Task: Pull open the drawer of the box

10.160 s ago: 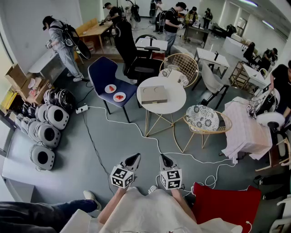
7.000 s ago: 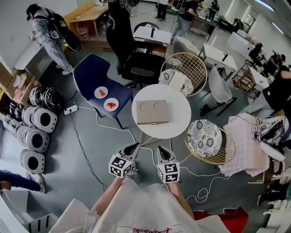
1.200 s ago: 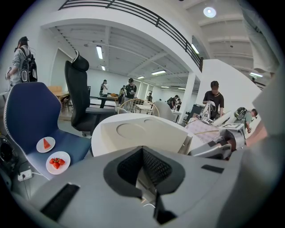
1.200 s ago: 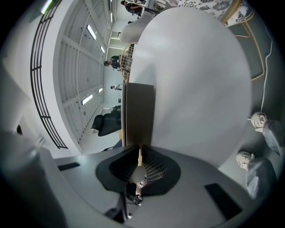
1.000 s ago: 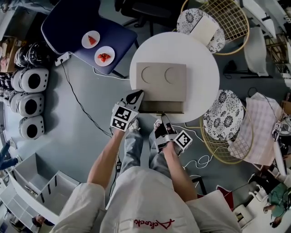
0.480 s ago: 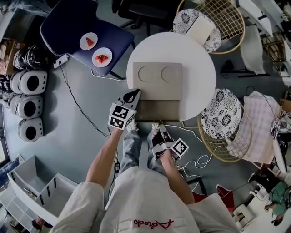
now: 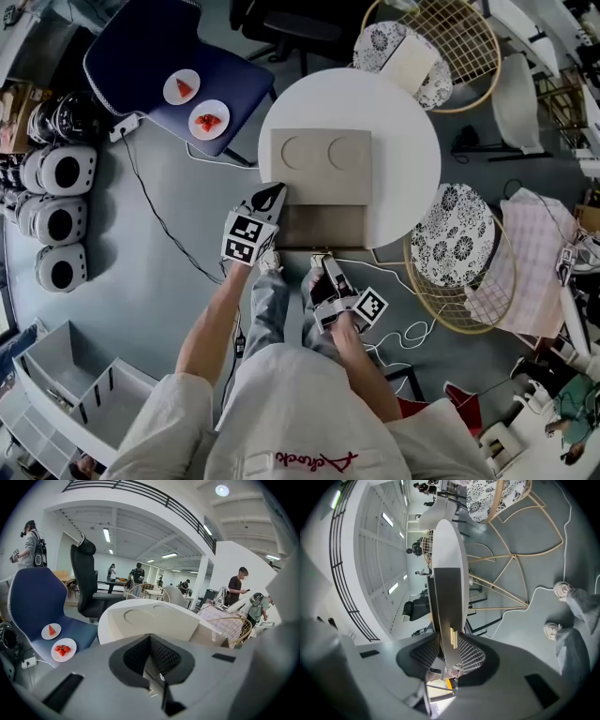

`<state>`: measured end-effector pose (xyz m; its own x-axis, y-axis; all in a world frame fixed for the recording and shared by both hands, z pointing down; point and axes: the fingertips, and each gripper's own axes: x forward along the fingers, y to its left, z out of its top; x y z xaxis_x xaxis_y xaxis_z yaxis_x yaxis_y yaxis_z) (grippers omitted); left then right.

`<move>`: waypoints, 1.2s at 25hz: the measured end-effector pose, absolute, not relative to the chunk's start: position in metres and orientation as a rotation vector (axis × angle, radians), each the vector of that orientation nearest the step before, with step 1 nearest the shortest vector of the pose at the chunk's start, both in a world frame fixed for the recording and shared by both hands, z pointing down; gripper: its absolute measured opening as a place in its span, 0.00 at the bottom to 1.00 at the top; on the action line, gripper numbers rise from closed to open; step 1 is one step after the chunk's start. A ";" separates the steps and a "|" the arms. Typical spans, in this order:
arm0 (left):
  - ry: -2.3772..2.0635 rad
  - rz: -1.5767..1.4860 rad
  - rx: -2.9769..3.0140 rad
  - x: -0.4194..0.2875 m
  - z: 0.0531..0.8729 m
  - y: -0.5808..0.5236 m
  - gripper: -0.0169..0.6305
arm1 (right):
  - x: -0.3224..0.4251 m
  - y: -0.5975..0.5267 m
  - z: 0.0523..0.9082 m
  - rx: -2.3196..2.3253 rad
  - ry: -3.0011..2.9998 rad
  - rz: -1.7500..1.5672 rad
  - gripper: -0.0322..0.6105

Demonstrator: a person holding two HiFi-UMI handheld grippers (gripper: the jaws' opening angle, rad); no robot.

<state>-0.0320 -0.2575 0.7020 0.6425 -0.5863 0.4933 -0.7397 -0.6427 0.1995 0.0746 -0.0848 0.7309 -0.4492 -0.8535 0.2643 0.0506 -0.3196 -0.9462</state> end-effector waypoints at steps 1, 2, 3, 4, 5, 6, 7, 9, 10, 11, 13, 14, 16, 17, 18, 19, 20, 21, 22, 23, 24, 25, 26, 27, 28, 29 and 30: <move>-1.052 0.550 2.478 -0.032 0.702 -0.257 0.04 | 0.075 -0.083 0.730 -1.083 1.279 -1.837 0.24; -1.055 0.551 2.476 -0.032 0.703 -0.257 0.04 | 0.076 -0.080 0.730 -1.086 1.278 -1.837 0.24; -1.056 0.551 2.472 -0.032 0.703 -0.257 0.04 | 0.078 -0.078 0.730 -1.092 1.277 -1.837 0.24; -1.056 0.549 2.465 -0.033 0.703 -0.257 0.04 | 0.079 -0.077 0.730 -1.096 1.278 -1.836 0.24; -1.056 0.543 2.456 -0.033 0.704 -0.258 0.04 | 0.080 -0.077 0.729 -1.094 1.282 -1.834 0.23; -1.055 0.537 2.445 -0.033 0.704 -0.258 0.04 | 0.081 -0.078 0.728 -1.088 1.287 -1.832 0.24; -1.054 0.534 2.434 -0.033 0.705 -0.259 0.04 | 0.082 -0.078 0.726 -1.079 1.292 -1.828 0.23; -1.048 0.548 2.423 -0.033 0.706 -0.258 0.04 | 0.084 -0.079 0.721 -1.069 1.301 -1.812 0.23; -1.043 0.563 2.421 -0.032 0.705 -0.257 0.04 | 0.086 -0.080 0.718 -1.074 1.306 -1.801 0.21; -1.038 0.575 2.423 -0.031 0.704 -0.256 0.04 | 0.089 -0.081 0.714 -1.084 1.312 -1.789 0.12; -1.038 0.580 2.434 -0.029 0.697 -0.253 0.04 | 0.094 -0.085 0.705 -1.078 1.320 -1.758 0.08; -1.041 0.575 2.440 -0.027 0.692 -0.251 0.04 | 0.096 -0.088 0.699 -1.061 1.317 -1.740 0.07; -1.043 0.560 2.451 -0.022 0.681 -0.246 0.04 | 0.101 -0.094 0.687 -1.036 1.311 -1.707 0.07; -1.044 0.552 2.455 -0.020 0.676 -0.242 0.04 | 0.104 -0.097 0.682 -1.033 1.313 -1.694 0.07; -1.045 0.545 2.459 -0.018 0.669 -0.239 0.04 | 0.106 -0.100 0.677 -1.035 1.319 -1.684 0.07; -1.046 0.540 2.463 -0.016 0.662 -0.235 0.04 | 0.109 -0.103 0.671 -1.040 1.329 -1.675 0.07; -1.048 0.534 2.469 -0.014 0.653 -0.232 0.04 | 0.111 -0.106 0.664 -1.046 1.347 -1.662 0.07; -1.052 0.525 2.475 -0.013 0.644 -0.230 0.04 | 0.115 -0.112 0.654 -1.054 1.372 -1.646 0.07; -1.058 0.514 2.483 -0.012 0.633 -0.229 0.04 | 0.118 -0.119 0.645 -1.064 1.406 -1.626 0.07; -1.068 0.499 2.491 -0.011 0.623 -0.230 0.04 | 0.123 -0.126 0.635 -1.077 1.447 -1.604 0.07; -1.082 0.479 2.497 -0.011 0.612 -0.232 0.04 | 0.127 -0.135 0.626 -1.092 1.491 -1.582 0.07; -1.097 0.458 2.500 -0.012 0.602 -0.232 0.04 | 0.132 -0.142 0.618 -1.113 1.541 -1.561 0.07; -1.112 0.437 2.502 -0.013 0.592 -0.232 0.04 | 0.136 -0.148 0.611 -1.145 1.601 -1.538 0.07; -1.126 0.420 2.507 -0.013 0.582 -0.232 0.04 | 0.140 -0.154 0.603 -1.188 1.675 -1.510 0.07; -1.138 0.406 2.515 -0.013 0.572 -0.232 0.04 | 0.144 -0.160 0.594 -1.237 1.762 -1.473 0.07; -1.148 0.396 2.527 -0.011 0.563 -0.231 0.04 | 0.146 -0.167 0.582 -1.285 1.856 -1.426 0.07; -1.153 0.388 2.539 -0.009 0.553 -0.230 0.04 | 0.147 -0.173 0.570 -1.330 1.949 -1.377 0.07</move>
<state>-0.0086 -0.2295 0.5532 0.6365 -0.6747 0.3736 -0.7632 -0.6208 0.1793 0.1469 -0.1730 0.5705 -0.4626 -0.8669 0.1859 -0.4650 0.0586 -0.8834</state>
